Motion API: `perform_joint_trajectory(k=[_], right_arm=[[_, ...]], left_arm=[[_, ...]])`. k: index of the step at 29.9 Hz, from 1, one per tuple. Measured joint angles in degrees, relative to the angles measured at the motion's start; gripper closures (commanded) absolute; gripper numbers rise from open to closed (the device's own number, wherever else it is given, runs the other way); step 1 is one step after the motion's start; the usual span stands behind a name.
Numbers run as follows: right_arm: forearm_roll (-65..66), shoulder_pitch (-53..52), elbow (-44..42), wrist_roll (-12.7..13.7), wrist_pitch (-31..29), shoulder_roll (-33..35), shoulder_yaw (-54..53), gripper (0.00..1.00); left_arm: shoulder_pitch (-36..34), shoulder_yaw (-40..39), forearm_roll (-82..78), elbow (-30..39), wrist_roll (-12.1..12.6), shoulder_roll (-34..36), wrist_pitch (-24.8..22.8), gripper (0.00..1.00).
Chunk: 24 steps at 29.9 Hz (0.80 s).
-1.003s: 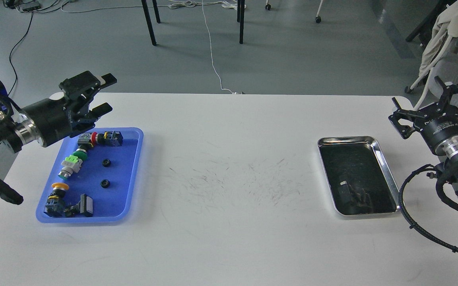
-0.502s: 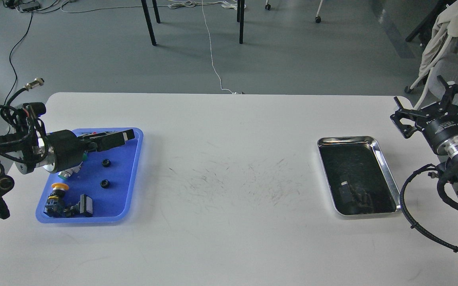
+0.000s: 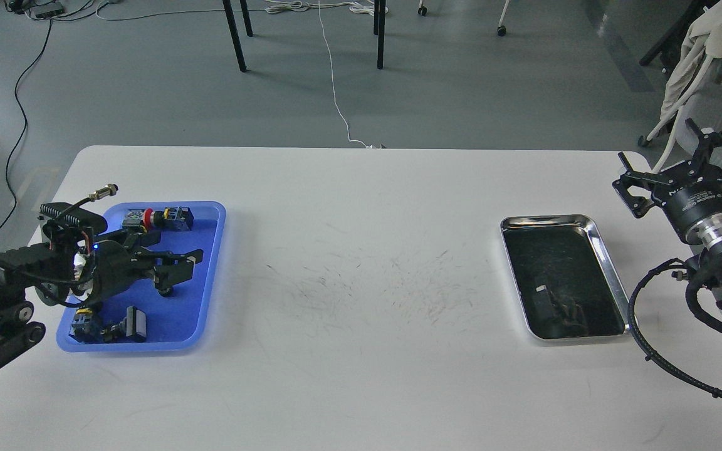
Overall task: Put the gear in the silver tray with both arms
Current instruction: 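Reach the left gripper down into the blue tray toward a black gear, then close the left gripper on the small black gear and lift it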
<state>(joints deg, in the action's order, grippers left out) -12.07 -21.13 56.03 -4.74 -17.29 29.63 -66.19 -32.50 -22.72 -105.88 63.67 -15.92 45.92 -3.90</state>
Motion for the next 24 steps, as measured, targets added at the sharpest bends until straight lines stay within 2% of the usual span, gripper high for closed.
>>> perform_joint_trajectory(k=[6,10,17,24], right_arm=[[0.0,-0.5,-0.2,0.0,0.1,0.1,0.3,0.01],[0.1,-0.6,-0.2,0.0,0.1,0.2,0.4,0.01],[0.9,-0.6,-0.2,0.0,0.1,0.2,0.5,0.01],[1.0,-0.5,-0.4,0.0,0.1,0.2,0.5,0.01]], left_arm=[[-0.4,0.3,-3.3,-6.9,0.0,-4.1,2.3,0.05],[-0.5,0.7,-4.5,-8.8,0.0,-5.7,3.2,0.07],[-1.6,4.0,-5.1,-12.0,0.0,-7.5,3.5,0.14],[-2.4,4.6,-5.1,-16.1,-0.2,-9.4,4.2,0.26]])
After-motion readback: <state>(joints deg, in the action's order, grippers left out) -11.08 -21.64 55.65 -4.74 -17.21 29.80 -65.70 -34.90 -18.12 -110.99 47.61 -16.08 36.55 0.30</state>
